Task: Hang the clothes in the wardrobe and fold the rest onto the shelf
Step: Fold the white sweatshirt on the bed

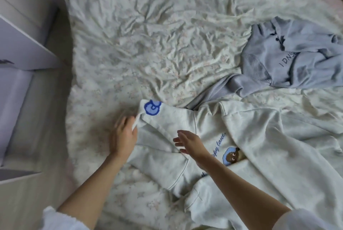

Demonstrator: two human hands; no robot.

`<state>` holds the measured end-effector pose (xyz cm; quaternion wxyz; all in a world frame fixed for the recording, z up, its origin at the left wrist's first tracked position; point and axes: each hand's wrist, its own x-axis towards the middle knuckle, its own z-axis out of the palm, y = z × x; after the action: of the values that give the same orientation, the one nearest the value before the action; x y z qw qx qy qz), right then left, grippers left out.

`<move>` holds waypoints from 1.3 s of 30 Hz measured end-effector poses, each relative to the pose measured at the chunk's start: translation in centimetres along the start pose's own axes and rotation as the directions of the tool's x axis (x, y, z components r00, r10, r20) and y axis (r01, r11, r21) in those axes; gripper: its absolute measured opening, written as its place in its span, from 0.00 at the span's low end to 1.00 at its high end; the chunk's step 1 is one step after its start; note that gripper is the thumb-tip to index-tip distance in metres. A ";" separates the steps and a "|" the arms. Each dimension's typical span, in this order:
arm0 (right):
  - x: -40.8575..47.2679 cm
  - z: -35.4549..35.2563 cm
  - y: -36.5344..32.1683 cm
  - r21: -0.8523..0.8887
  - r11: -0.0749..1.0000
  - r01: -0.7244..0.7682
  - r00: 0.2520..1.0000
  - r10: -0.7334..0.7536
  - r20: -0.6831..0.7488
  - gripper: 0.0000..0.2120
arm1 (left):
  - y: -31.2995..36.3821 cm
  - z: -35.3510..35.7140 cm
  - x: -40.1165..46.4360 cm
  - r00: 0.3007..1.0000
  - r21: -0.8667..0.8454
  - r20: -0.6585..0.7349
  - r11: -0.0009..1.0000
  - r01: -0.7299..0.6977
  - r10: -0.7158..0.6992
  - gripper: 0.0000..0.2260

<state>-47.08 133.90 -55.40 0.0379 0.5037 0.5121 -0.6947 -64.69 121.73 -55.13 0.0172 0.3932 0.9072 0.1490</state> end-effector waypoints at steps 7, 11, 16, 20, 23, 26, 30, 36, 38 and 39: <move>1.8 2.9 -3.9 0.390 0.897 -0.210 0.973 0.154 0.169 0.20 | 3.5 0.5 -4.5 0.901 -0.193 0.044 0.888 -0.417 0.432 0.07; 1.7 3.1 -3.3 0.313 0.943 -0.110 0.993 0.093 0.069 0.10 | 1.8 0.1 -3.2 1.000 -0.224 0.009 0.974 -0.024 0.026 0.21; 0.5 2.3 -1.2 0.233 0.966 -0.115 0.992 0.099 0.079 0.07 | -1.0 0.8 0.5 0.703 -0.407 0.567 0.596 0.692 -0.429 0.45; 0.2 1.5 -0.4 0.033 0.986 -0.163 0.985 0.160 0.062 0.02 | -1.1 2.1 1.7 0.726 -0.377 0.554 0.655 0.655 -0.407 0.16; 0.3 0.9 -0.4 -0.144 0.983 -0.115 0.975 0.084 -0.204 0.04 | -1.0 1.2 2.0 0.777 -0.420 0.340 0.654 0.629 -0.530 0.15; -0.3 0.7 -1.5 -0.088 0.994 0.067 0.944 -0.092 -0.316 0.09 | -1.1 -0.6 2.5 0.760 -0.410 0.223 0.649 0.641 -0.610 0.18; -2.1 2.0 -5.0 0.086 0.963 0.255 0.949 -0.232 -0.213 0.12 | 2.1 -3.0 2.9 0.759 -0.436 0.282 0.626 0.646 -0.587 0.16; -5.0 -3.2 -5.5 0.161 0.987 -0.026 0.994 0.009 0.104 0.17 | 10.6 -5.0 1.3 0.890 -0.675 0.402 0.588 0.446 -0.214 0.07; -5.8 -6.3 -4.5 0.289 0.955 -0.068 0.987 0.022 0.159 0.24 | 13.8 -4.9 -0.2 0.935 -0.730 0.342 0.601 0.325 -0.091 0.06; -6.5 -8.0 -3.7 0.355 0.931 -0.083 0.984 0.021 0.174 0.29 | 15.7 -4.5 -1.2 0.952 -0.734 0.304 0.626 0.265 -0.047 0.06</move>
<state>-40.76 138.63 -47.83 0.0062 0.4554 0.3574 -0.8154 -53.42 129.88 -46.49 0.3117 0.2834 0.7785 0.4652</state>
